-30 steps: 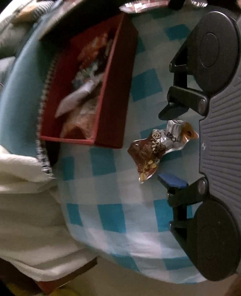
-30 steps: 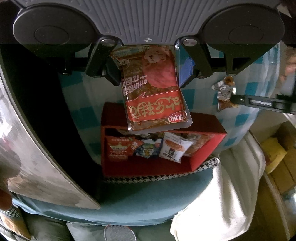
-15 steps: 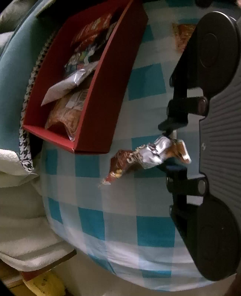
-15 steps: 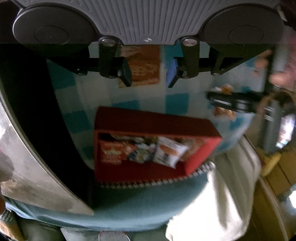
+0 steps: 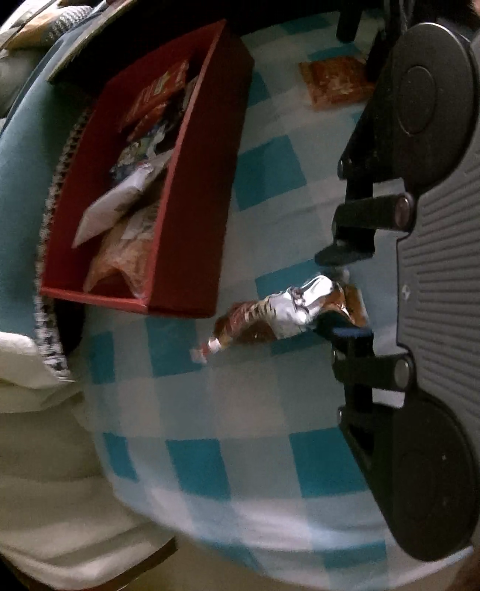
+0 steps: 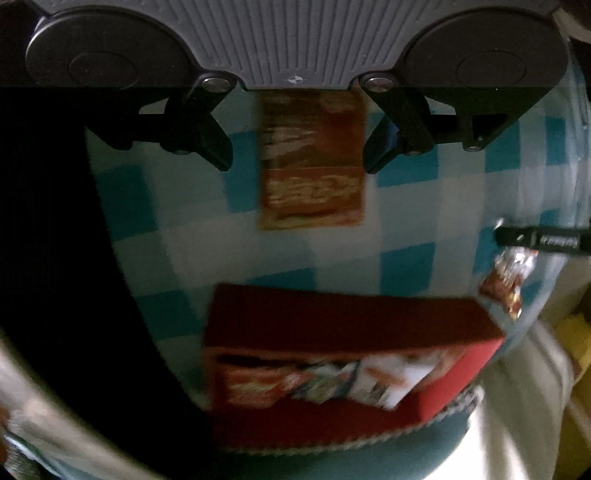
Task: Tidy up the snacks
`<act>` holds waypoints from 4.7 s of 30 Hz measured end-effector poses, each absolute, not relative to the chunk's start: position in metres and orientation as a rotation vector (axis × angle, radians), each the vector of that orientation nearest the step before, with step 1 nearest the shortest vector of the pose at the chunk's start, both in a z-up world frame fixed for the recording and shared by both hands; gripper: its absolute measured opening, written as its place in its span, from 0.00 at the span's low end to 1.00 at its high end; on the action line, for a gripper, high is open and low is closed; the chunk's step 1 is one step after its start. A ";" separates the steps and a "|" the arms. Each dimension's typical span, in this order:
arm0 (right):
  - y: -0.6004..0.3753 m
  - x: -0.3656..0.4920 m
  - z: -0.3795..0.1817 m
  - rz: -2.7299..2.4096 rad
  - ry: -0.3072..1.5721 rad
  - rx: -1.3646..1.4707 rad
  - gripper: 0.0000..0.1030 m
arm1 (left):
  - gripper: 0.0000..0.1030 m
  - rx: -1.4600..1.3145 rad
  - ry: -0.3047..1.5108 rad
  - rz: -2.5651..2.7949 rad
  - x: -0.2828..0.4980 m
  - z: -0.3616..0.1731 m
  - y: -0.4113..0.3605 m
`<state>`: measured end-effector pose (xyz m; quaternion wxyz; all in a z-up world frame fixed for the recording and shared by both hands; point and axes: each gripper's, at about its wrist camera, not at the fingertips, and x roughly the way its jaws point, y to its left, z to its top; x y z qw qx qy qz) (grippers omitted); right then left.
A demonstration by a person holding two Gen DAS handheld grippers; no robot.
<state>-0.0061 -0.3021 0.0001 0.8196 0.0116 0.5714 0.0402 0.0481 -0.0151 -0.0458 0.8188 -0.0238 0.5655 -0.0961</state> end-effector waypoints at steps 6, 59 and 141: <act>-0.275 -0.009 -0.024 0.068 1.240 -0.123 0.90 | 0.78 -0.218 1.202 -0.196 0.065 -0.050 -0.008; -0.313 0.051 0.084 0.104 0.870 0.144 0.70 | 0.21 0.029 0.863 -0.317 0.072 0.050 -0.070; -0.285 0.009 0.079 0.016 0.914 0.145 0.86 | 0.47 0.086 0.908 -0.279 0.028 0.053 -0.068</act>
